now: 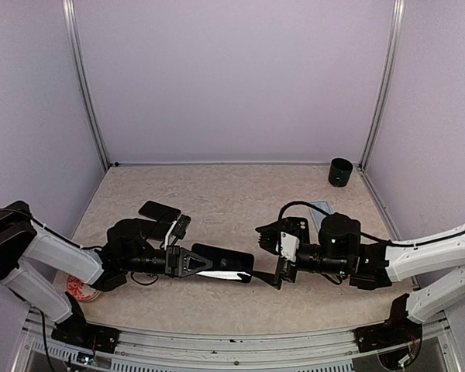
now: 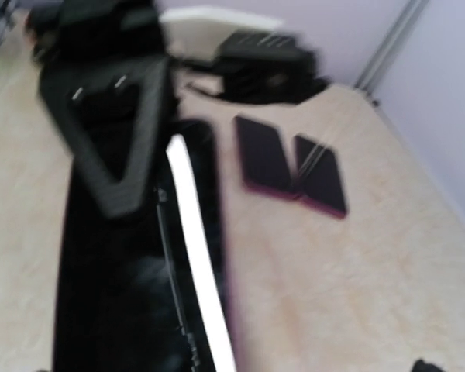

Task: Put the phone into the phone case
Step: Pass from the right arm to the left, then pick up the phone case from the center of the board.

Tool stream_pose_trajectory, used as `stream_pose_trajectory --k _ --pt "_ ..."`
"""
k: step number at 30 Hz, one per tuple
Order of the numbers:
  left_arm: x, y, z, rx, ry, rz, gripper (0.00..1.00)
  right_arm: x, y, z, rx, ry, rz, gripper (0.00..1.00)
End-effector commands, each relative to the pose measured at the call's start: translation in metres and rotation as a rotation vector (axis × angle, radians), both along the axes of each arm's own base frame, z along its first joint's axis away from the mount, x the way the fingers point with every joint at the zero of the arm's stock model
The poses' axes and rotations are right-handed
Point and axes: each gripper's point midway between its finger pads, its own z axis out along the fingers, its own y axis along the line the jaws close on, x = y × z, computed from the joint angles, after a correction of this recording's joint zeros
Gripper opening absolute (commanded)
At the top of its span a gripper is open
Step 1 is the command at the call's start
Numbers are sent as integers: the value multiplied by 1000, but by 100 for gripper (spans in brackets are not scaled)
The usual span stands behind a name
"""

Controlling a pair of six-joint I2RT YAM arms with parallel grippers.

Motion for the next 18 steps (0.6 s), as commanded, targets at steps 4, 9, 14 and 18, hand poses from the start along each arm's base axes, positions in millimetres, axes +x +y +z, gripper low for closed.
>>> stream_pose_trajectory --k 4,9,14,18 --pt "-3 6 19 -40 -113 18 0 25 -27 23 66 23 -160 100" --pt "-4 9 21 -41 -135 34 0 76 -57 16 18 106 -368 100" --pt "-9 10 24 -44 -155 26 0 125 -81 7 -35 225 -556 99" --pt "-10 10 21 -24 -160 29 0 145 -89 -1 -99 269 -609 99"
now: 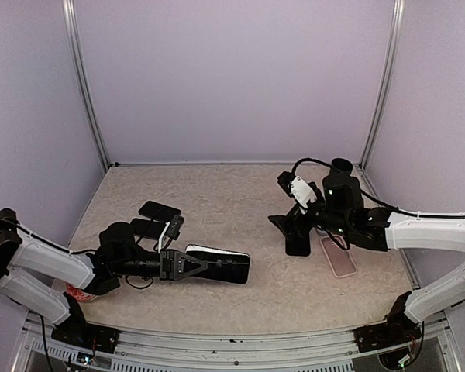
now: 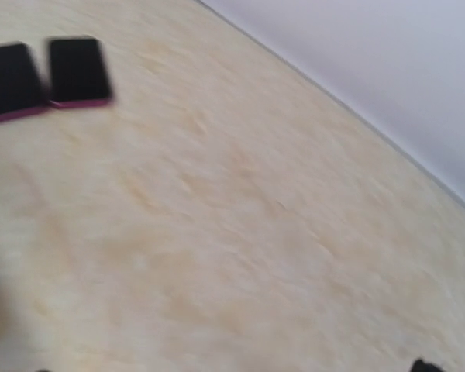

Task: Put the phone into the phone case
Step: Pick up the phone case from the center of the board.

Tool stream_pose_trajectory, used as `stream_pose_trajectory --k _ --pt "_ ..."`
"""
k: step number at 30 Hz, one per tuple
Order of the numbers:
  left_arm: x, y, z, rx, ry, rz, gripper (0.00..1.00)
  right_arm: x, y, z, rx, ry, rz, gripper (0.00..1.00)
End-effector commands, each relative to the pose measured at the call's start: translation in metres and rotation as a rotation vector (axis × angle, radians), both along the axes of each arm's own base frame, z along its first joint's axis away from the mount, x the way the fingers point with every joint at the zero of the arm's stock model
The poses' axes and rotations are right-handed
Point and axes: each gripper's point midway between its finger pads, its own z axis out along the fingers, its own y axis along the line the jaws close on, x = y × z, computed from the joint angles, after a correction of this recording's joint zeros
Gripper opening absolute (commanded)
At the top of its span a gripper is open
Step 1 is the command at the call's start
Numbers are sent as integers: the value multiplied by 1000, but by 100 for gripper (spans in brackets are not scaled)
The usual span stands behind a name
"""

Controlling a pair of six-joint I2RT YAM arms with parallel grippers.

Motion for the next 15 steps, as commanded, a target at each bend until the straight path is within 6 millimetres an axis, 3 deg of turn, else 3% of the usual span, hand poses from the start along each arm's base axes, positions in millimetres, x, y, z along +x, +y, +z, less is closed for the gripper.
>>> stream_pose_trajectory --k 1,9,15 --pt "-1 0 13 -21 -71 6 0 18 -13 -22 -102 137 -82 99" --pt "-1 5 9 4 -75 26 0 40 -25 -50 -330 266 -110 99" --pt "-5 7 7 2 -72 23 0 59 -42 -75 -403 364 -130 95"
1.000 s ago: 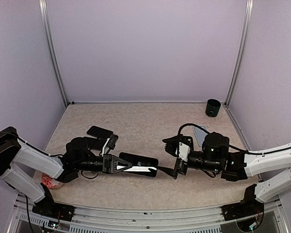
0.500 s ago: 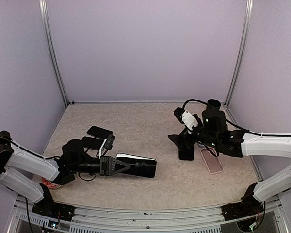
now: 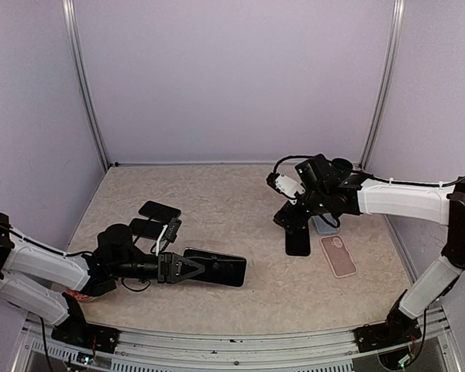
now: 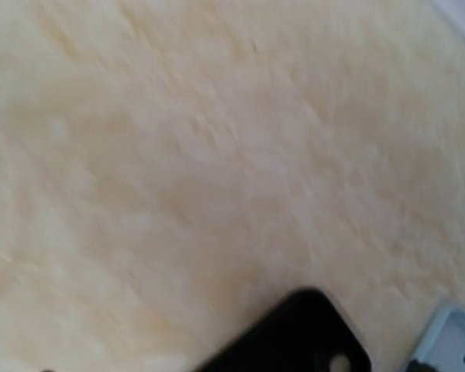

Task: Put the phone into the phone case
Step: Pick up the phone case from the center of the board.

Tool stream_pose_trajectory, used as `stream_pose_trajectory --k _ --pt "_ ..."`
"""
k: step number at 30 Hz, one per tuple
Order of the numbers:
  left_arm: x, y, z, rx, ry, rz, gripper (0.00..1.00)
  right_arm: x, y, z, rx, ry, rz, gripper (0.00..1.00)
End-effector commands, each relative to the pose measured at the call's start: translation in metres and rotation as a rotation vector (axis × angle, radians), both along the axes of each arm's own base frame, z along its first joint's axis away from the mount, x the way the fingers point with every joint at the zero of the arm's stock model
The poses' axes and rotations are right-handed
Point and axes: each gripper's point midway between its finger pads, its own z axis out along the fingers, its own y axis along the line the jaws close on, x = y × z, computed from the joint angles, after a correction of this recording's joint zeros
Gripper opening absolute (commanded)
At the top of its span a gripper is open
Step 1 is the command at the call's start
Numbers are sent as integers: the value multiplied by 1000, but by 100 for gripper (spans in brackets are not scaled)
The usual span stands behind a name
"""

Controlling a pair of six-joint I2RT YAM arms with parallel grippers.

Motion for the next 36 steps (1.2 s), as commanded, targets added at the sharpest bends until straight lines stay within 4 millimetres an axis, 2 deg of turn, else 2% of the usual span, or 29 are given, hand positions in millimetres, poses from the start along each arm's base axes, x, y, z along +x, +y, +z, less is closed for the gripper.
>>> stream_pose_trajectory --k 1,8,16,24,36 --pt "-4 0 13 -41 -58 -4 0 7 -23 -26 -84 112 -26 94" --pt "-5 4 10 -32 -56 9 0 23 -42 -57 -105 189 -69 87" --pt "-5 5 8 -30 -52 15 0 47 -60 -73 -70 240 -127 79" --pt "-9 -2 5 -32 -38 -3 0 58 -61 -89 -42 295 -133 71" --pt "-13 -8 4 -31 -29 -22 0 80 -64 -105 -63 310 -157 66"
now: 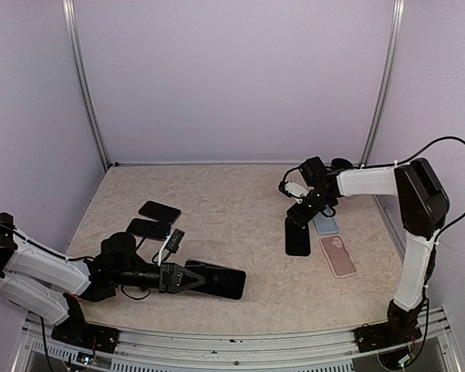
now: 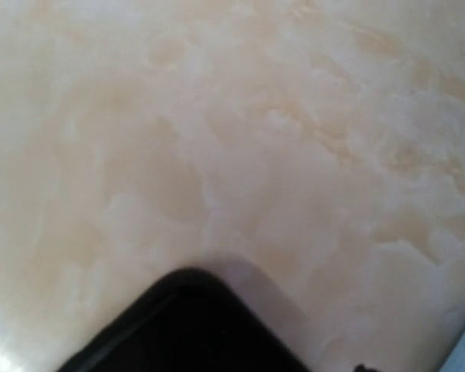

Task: Put the phone into the phone case
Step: Pick up the phone case from the center of the board.

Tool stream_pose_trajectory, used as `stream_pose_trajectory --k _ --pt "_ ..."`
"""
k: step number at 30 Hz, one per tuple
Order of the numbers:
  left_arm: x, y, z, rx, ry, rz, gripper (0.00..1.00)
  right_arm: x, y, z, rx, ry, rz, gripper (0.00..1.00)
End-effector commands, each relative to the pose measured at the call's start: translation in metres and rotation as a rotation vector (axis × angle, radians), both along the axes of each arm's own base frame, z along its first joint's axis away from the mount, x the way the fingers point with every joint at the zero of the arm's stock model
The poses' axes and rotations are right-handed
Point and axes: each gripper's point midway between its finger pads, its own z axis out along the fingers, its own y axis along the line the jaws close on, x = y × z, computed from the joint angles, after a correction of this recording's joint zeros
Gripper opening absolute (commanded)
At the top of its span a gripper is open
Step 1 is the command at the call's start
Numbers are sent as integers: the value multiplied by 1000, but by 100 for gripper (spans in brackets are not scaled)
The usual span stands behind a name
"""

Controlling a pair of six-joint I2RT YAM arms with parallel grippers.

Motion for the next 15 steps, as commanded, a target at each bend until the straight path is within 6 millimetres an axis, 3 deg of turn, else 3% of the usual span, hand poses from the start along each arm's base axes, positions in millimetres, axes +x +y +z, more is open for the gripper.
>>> stream_pose_trajectory --k 1,15 --pt "3 -9 29 -90 -70 -6 0 11 -5 -3 3 10 -19 66" --pt "1 -8 29 -96 -72 -1 0 16 -11 -17 29 75 -30 58"
